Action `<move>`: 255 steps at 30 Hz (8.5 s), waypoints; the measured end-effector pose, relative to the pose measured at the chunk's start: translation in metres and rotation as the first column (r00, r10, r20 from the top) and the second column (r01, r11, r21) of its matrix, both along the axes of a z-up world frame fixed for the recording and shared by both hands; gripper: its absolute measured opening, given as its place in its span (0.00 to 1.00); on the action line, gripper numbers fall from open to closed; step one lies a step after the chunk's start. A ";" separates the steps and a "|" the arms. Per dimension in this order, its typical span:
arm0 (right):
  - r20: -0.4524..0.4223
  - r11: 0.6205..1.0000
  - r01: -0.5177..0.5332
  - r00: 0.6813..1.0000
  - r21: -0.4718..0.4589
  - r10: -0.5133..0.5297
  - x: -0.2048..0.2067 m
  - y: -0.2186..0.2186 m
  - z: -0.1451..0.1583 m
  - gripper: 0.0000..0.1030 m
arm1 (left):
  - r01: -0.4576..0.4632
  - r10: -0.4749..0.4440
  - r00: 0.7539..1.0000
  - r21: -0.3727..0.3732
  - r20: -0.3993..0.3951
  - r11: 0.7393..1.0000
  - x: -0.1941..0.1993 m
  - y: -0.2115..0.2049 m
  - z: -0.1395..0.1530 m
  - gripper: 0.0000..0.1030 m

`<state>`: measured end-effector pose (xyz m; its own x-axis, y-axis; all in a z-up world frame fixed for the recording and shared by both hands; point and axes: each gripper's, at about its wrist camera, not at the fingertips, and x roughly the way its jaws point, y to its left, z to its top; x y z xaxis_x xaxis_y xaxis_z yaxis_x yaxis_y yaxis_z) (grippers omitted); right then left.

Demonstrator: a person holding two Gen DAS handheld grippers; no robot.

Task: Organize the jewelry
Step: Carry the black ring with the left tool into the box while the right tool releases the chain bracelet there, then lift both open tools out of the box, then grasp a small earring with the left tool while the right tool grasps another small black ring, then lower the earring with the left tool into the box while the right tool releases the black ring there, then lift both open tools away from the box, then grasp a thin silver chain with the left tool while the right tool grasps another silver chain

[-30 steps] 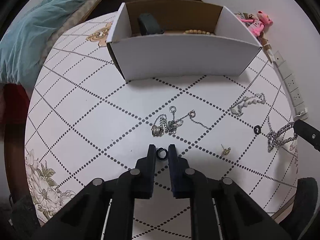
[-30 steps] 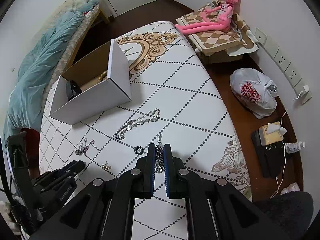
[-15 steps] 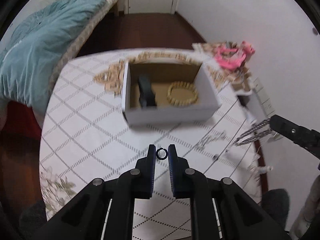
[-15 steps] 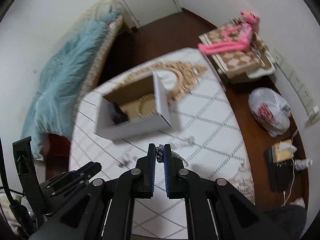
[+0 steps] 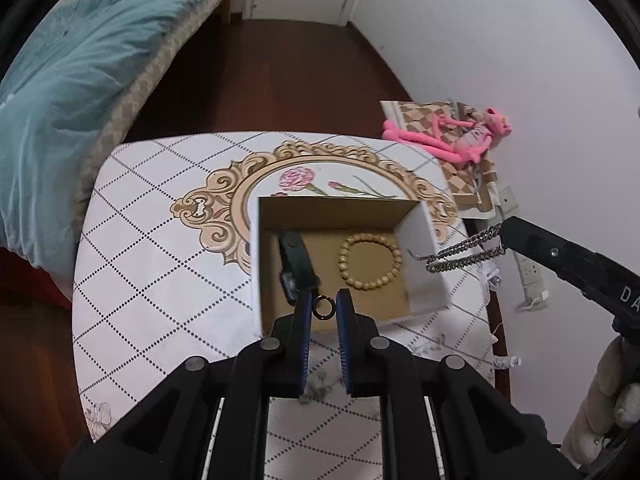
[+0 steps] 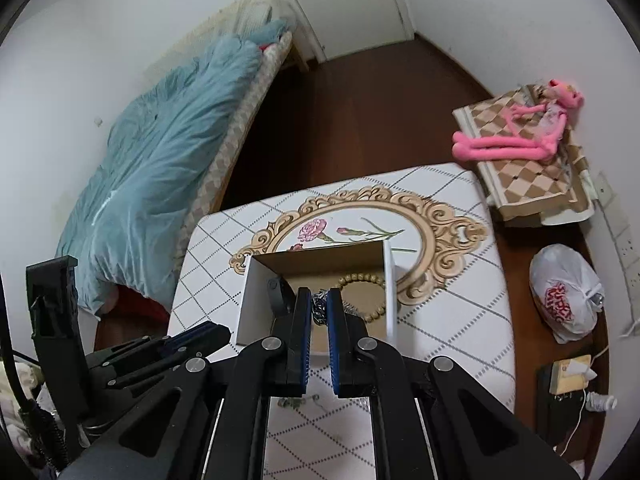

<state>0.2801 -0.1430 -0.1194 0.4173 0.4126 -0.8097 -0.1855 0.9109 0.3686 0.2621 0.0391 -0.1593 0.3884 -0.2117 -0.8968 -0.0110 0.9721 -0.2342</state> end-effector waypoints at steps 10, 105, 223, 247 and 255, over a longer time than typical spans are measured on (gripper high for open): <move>-0.084 0.998 -0.041 0.996 -0.044 0.037 0.044 0.025 -0.039 0.08 | -0.019 0.018 1.000 -0.048 -0.024 0.999 0.032 0.008 -0.003 0.10; -0.100 0.966 0.050 0.992 -0.252 -0.078 -0.118 -0.024 -0.154 0.45 | -0.117 0.163 0.980 0.334 -0.112 0.935 -0.120 -0.015 -0.097 1.00; 0.152 0.908 0.140 0.985 -0.395 -0.086 -0.072 -0.004 0.012 0.95 | -0.169 0.111 0.965 0.238 0.239 0.957 -0.075 -0.008 0.065 1.00; -0.065 0.945 0.223 0.967 -0.238 -0.245 -0.089 -0.066 -0.074 0.95 | -0.207 0.193 0.978 0.274 0.075 0.939 -0.107 0.002 -0.024 1.00; -0.083 0.934 0.211 0.966 -0.290 -0.244 -0.063 -0.060 -0.145 0.78 | -0.194 0.207 0.978 0.277 -0.018 0.941 -0.109 0.002 -0.083 1.00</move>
<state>0.2167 -0.2029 -0.2647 0.3699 0.0710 -0.9263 0.0675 0.9924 0.1030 0.1531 0.0407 -0.2419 0.3550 0.1207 -0.9270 -0.2163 0.9753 0.0441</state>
